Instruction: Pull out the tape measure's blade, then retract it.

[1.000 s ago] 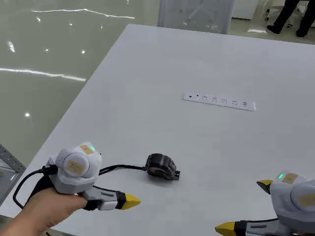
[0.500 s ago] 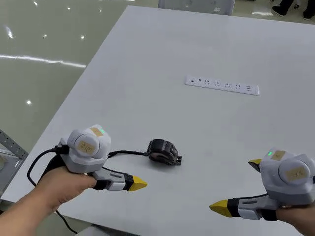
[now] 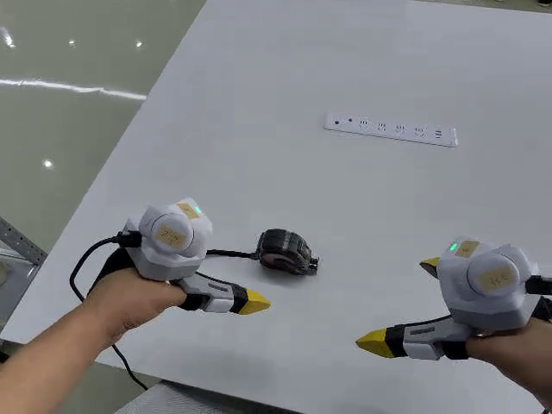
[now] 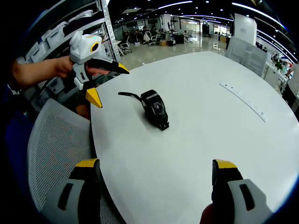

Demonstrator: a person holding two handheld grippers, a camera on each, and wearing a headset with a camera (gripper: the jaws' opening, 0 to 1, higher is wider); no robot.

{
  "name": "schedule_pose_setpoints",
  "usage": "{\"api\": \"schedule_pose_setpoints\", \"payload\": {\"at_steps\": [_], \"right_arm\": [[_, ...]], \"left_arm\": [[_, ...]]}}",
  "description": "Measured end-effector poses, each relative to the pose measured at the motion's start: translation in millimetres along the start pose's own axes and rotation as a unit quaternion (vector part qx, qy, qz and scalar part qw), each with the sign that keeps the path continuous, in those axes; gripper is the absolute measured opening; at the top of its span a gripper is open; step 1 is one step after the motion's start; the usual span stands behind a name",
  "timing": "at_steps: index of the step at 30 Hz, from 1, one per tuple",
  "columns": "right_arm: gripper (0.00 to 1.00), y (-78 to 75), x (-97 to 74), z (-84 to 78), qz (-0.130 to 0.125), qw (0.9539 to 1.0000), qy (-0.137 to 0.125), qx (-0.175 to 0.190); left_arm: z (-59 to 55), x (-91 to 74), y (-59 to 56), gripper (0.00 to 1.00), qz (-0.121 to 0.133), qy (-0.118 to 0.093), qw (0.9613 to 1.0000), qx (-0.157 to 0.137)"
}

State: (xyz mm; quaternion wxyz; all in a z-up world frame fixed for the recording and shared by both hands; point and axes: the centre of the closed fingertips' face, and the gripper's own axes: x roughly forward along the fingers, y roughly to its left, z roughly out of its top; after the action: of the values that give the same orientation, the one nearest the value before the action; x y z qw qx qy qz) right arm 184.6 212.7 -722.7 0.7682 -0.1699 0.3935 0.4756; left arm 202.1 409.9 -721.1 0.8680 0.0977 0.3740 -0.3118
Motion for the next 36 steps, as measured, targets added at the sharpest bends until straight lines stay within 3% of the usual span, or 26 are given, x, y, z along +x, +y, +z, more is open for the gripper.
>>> {"api": "schedule_pose_setpoints", "payload": {"at_steps": [7,20,28,36], "right_arm": [[0.94,-2.5,16.6,1.2,0.008,0.9992,0.014,-0.036],[0.87,-2.3,47.8,15.2,0.034,0.996,0.004,-0.082],[0.75,-4.0,62.1,18.2,0.052,0.9907,0.002,-0.126],[0.66,-1.7,82.2,17.6,0.075,0.9818,0.002,-0.175]], "left_arm": [[0.9,9.1,2.8,0.96,-0.008,0.0,0.9998,0.017],[8.4,31.7,0.7,0.92,-0.032,0.017,0.9959,0.083],[11.2,44.2,-4.9,0.88,-0.05,0.024,0.9904,0.127],[7.8,56.7,-7.4,0.84,-0.067,0.035,0.9845,0.158]]}}
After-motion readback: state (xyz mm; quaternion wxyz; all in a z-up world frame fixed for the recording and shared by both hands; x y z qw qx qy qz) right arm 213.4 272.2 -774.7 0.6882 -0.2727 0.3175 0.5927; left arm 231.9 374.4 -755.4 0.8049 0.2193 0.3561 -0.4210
